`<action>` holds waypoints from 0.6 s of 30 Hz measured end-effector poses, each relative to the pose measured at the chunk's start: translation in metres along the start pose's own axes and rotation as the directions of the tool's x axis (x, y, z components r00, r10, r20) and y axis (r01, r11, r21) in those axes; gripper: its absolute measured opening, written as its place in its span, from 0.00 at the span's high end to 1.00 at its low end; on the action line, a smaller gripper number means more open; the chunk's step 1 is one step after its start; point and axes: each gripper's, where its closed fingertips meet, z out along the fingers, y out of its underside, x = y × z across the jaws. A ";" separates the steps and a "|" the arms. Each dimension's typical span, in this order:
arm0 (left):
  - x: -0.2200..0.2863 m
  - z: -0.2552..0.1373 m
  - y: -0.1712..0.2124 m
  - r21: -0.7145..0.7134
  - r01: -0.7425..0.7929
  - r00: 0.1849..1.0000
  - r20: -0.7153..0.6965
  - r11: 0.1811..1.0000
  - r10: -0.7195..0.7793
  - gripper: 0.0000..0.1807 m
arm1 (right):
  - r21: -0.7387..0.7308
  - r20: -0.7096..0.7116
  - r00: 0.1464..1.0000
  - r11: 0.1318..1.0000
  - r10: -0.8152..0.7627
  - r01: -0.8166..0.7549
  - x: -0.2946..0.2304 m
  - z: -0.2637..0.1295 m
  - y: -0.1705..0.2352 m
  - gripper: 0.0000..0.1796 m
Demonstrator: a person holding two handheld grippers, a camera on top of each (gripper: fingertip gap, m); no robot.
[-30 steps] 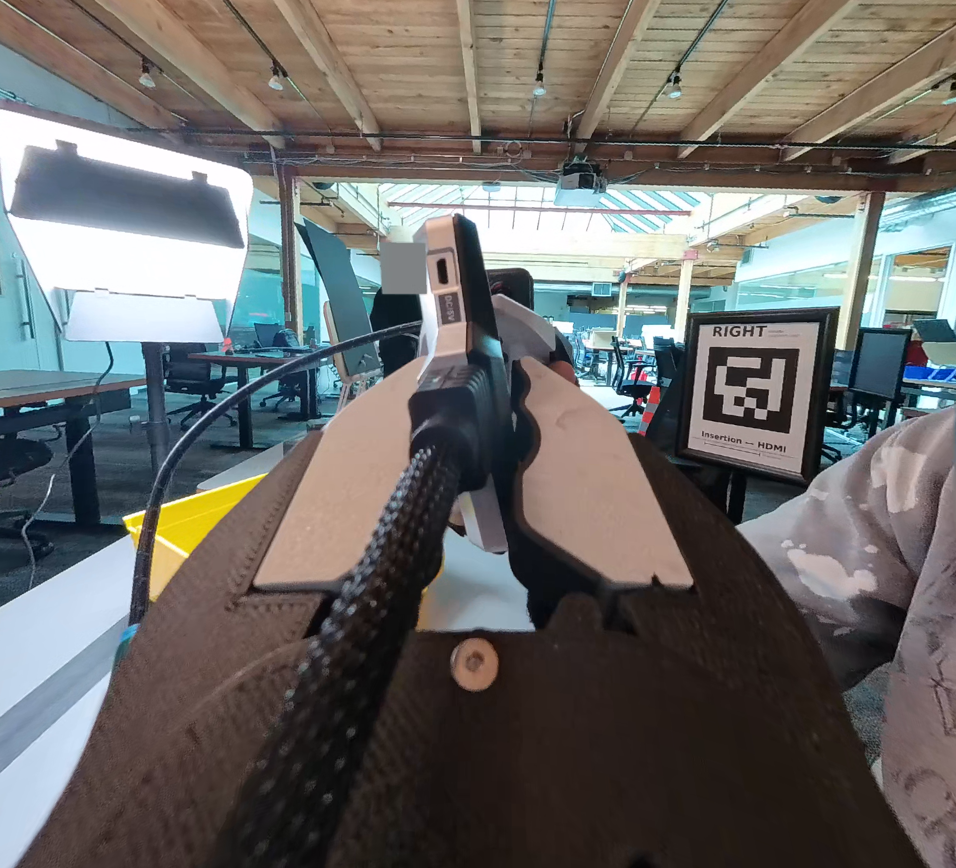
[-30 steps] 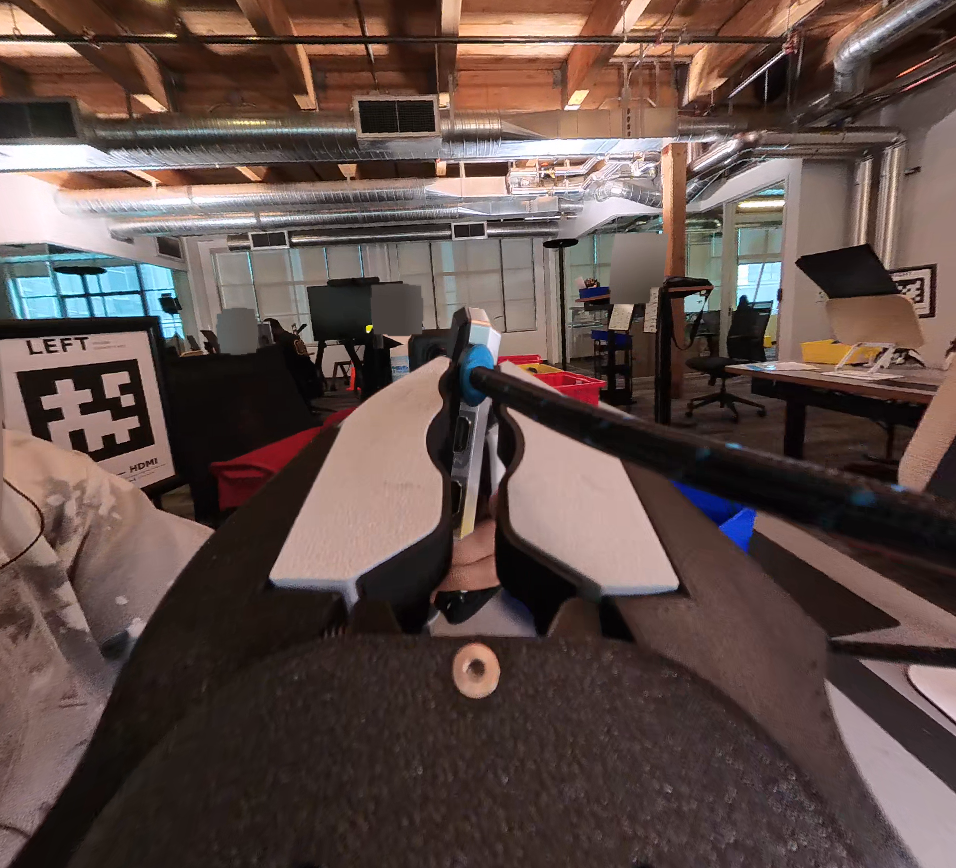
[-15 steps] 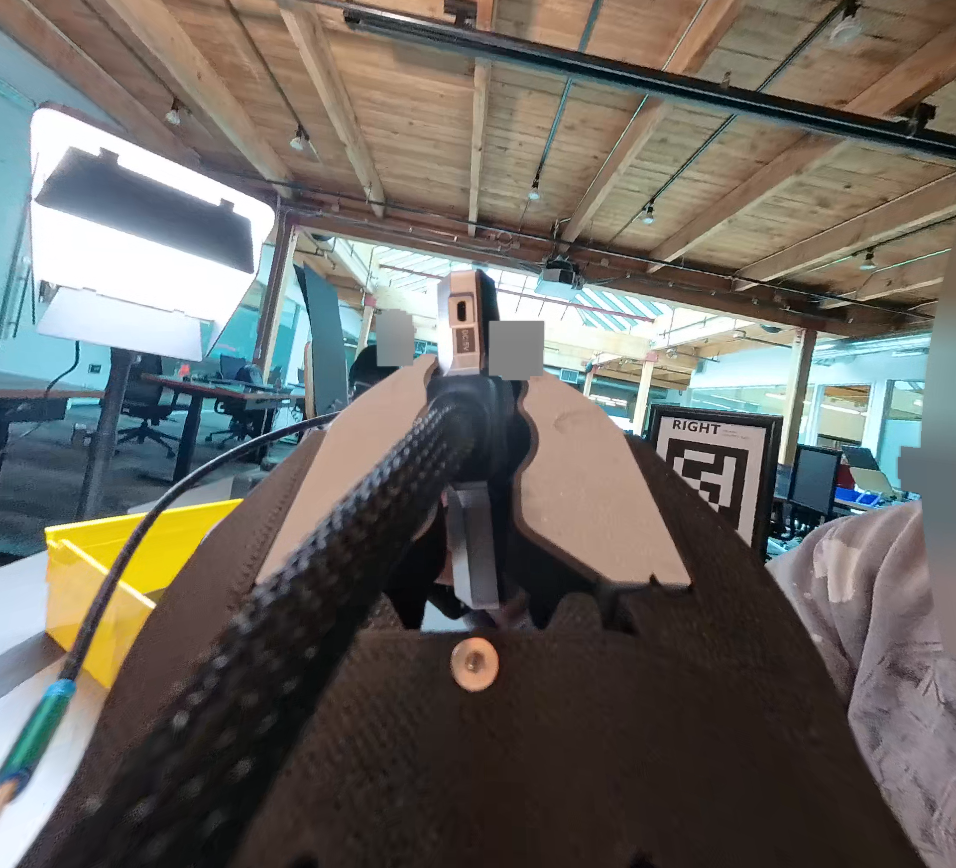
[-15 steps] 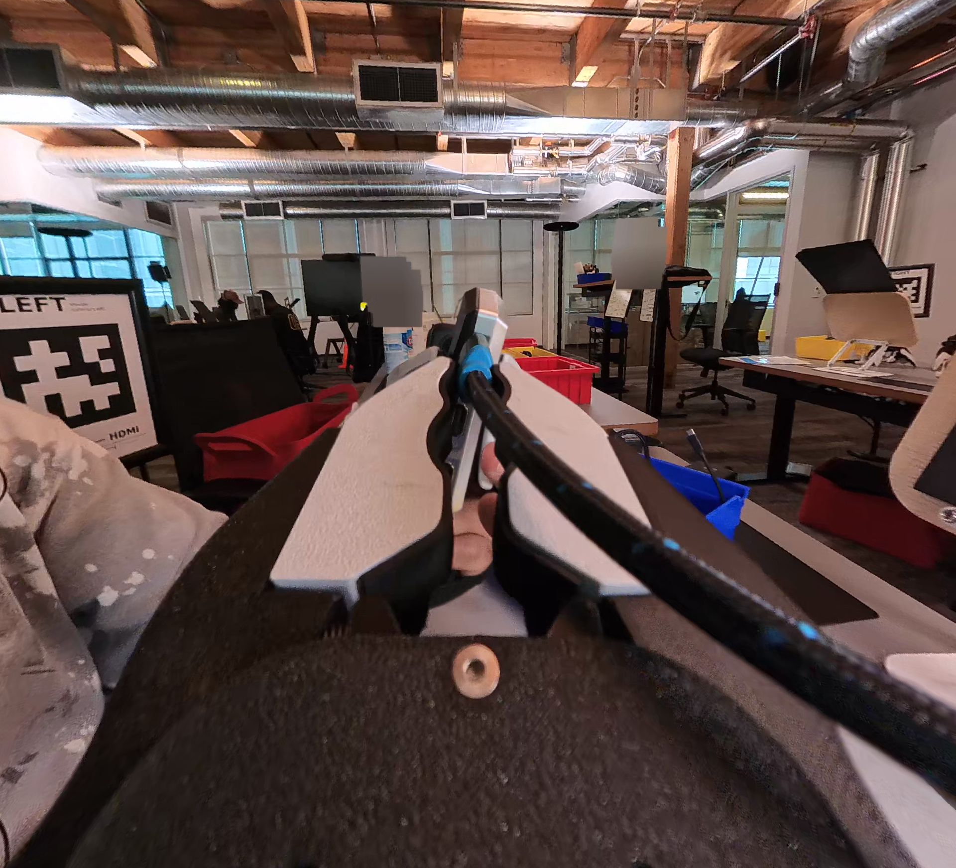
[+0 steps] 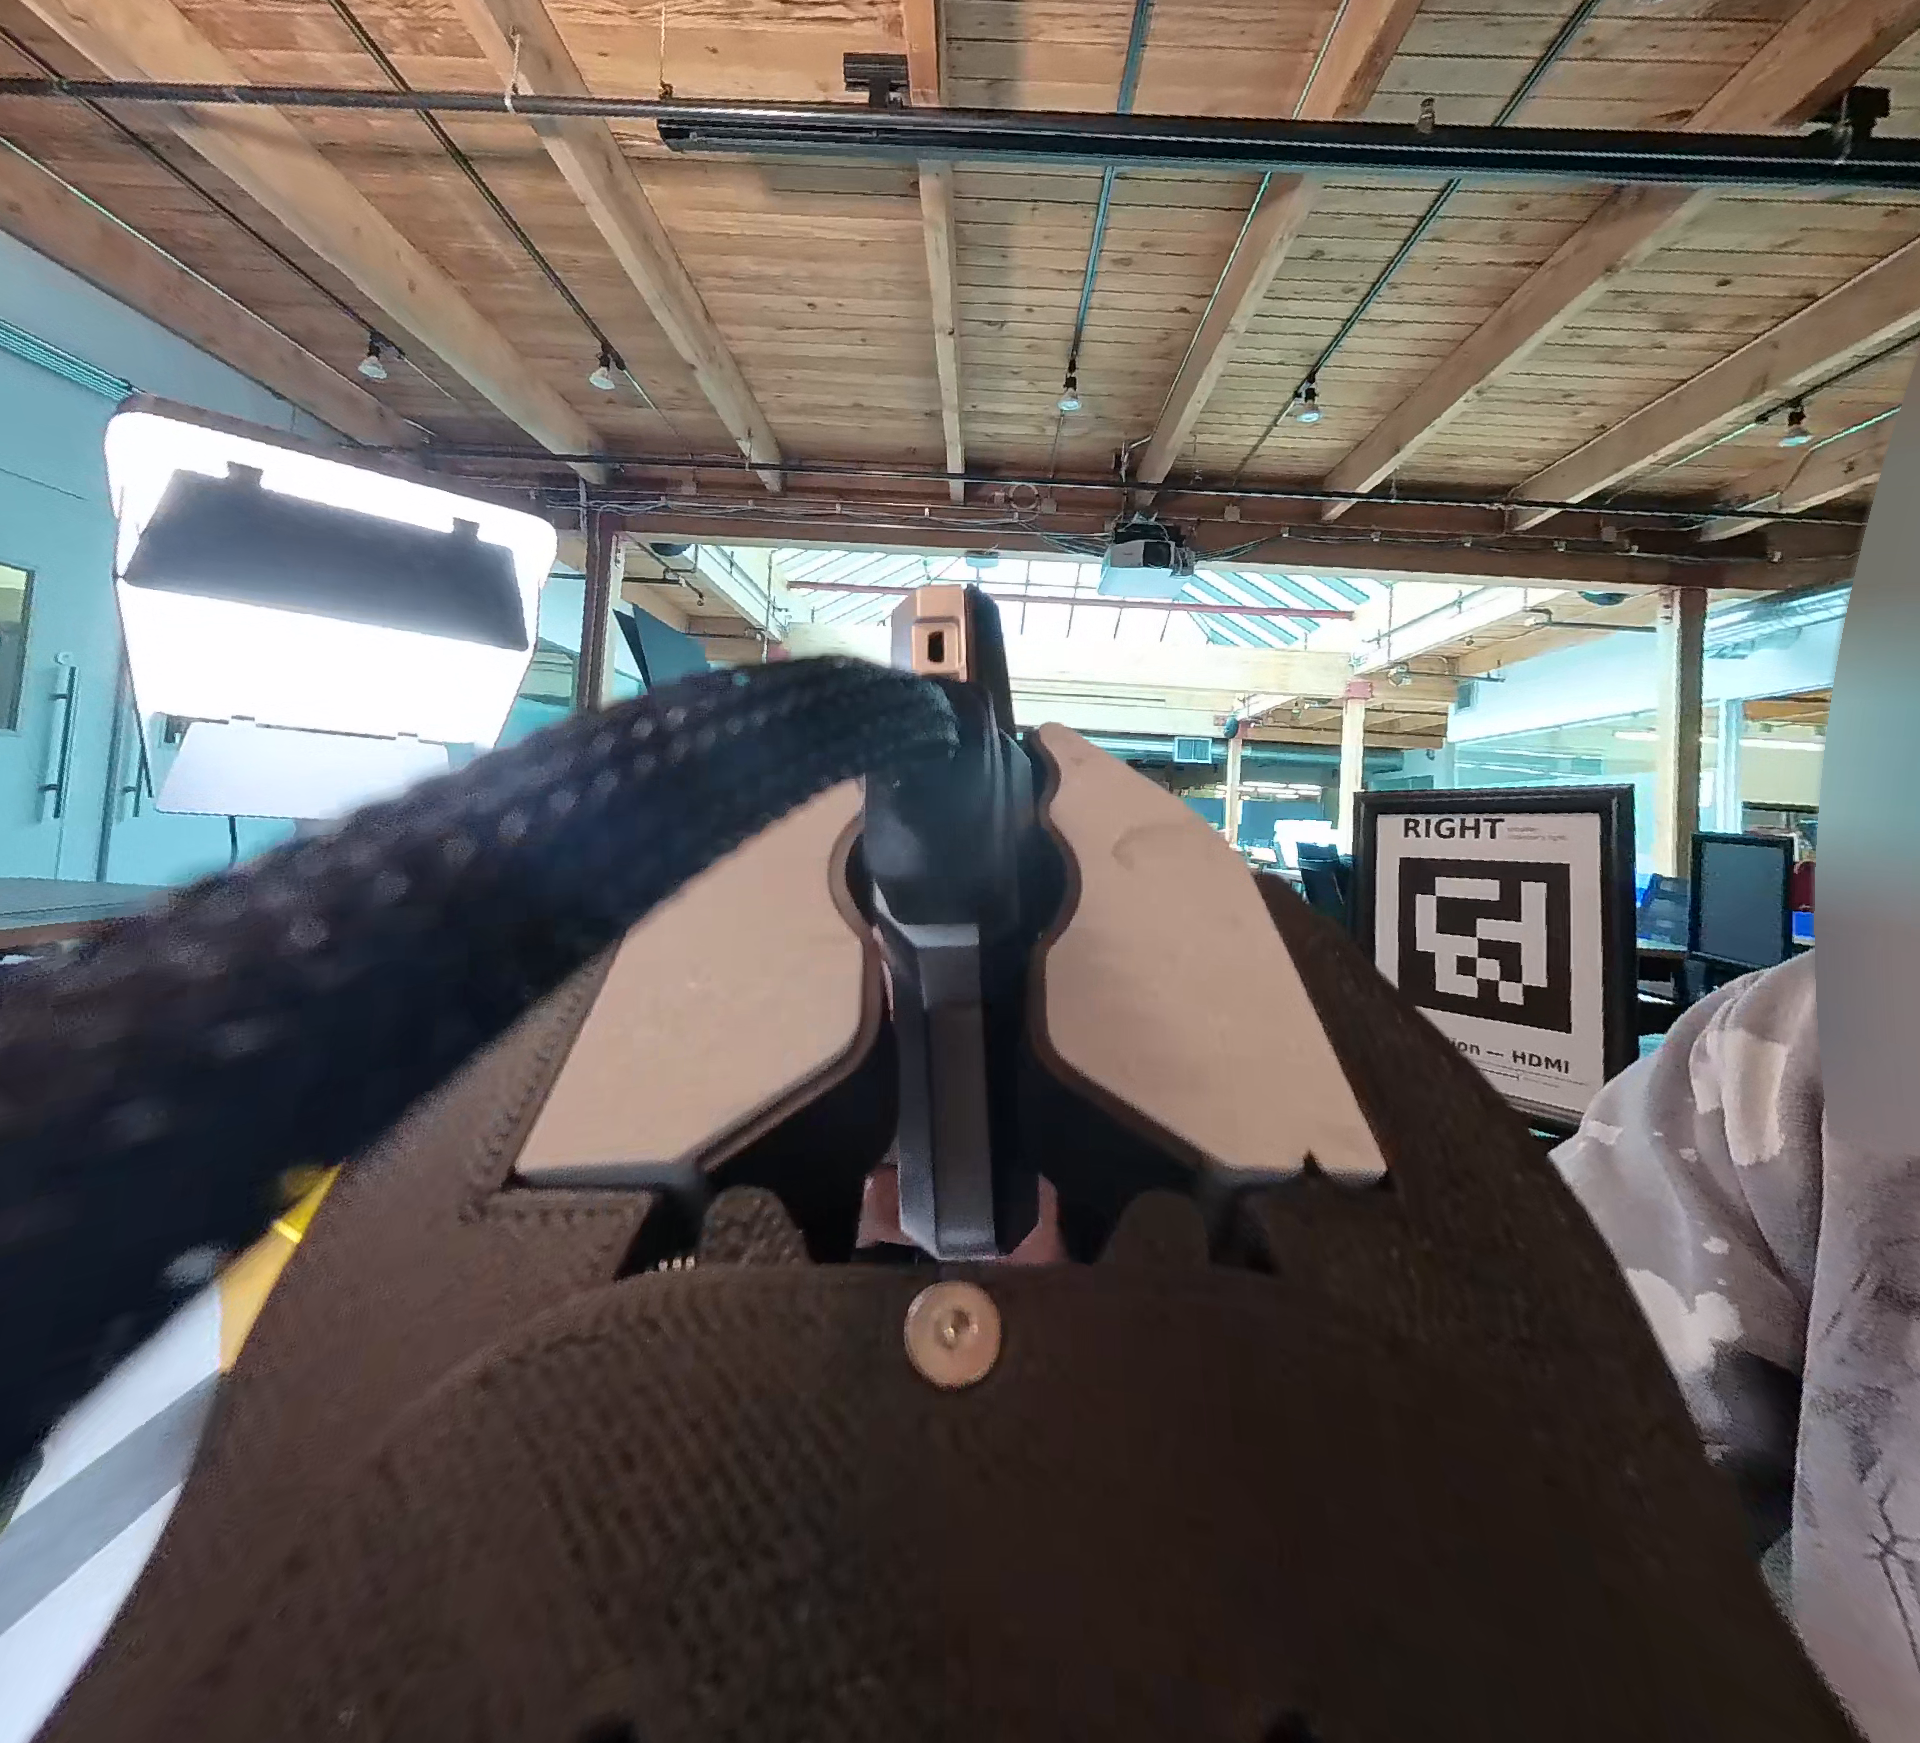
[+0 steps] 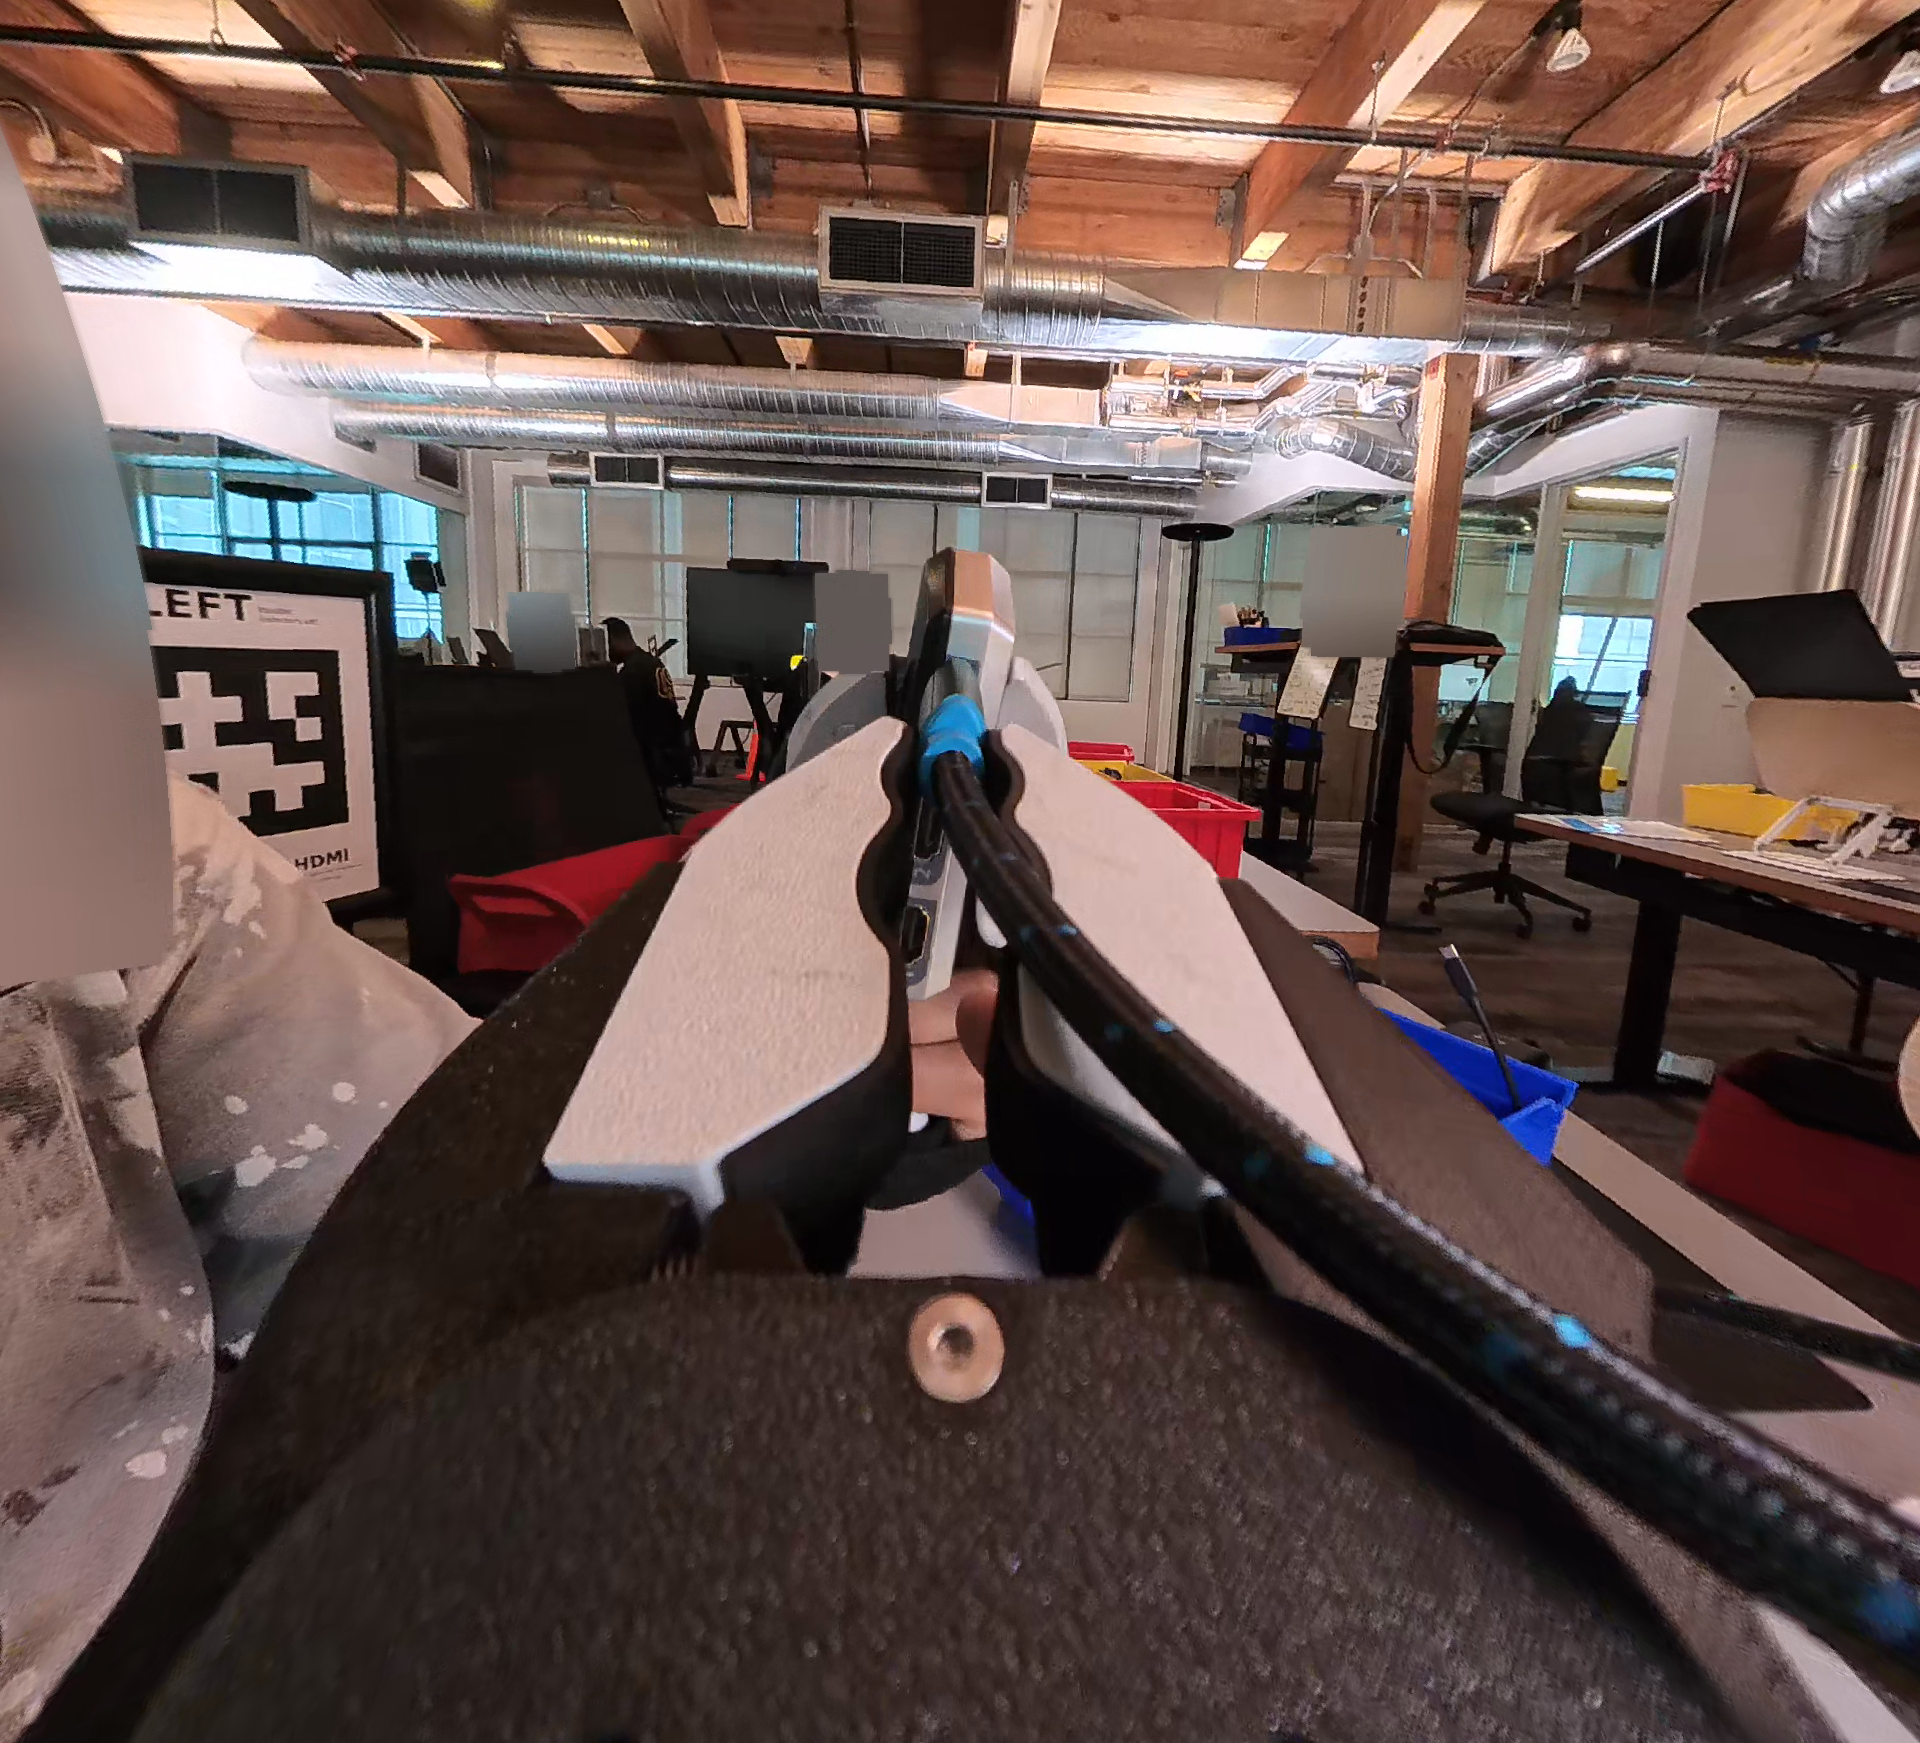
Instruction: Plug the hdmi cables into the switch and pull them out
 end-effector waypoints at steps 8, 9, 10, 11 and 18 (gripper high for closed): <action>0.001 0.000 -0.006 0.045 -0.004 1.000 0.001 0.999 0.004 0.87 | 0.053 0.009 1.000 0.999 0.006 -0.007 -0.001 0.001 0.001 0.94; 0.000 -0.001 -0.007 0.051 -0.007 1.000 0.000 0.999 0.007 0.87 | 0.065 0.005 1.000 0.998 0.009 -0.009 0.001 0.001 0.003 0.94; -0.002 -0.002 -0.005 0.039 -0.015 1.000 -0.010 0.999 0.016 0.87 | 0.064 -0.001 1.000 0.998 0.005 -0.005 0.003 0.001 0.005 0.94; -0.005 -0.003 -0.002 0.006 -0.018 1.000 -0.020 1.000 0.018 0.87 | 0.052 -0.011 1.000 0.999 0.010 -0.009 0.006 -0.001 0.007 0.94; -0.024 -0.005 0.034 -0.282 0.207 0.977 0.018 0.937 -0.210 0.82 | -0.022 -0.111 0.994 1.000 -0.024 0.021 0.026 -0.019 -0.007 0.93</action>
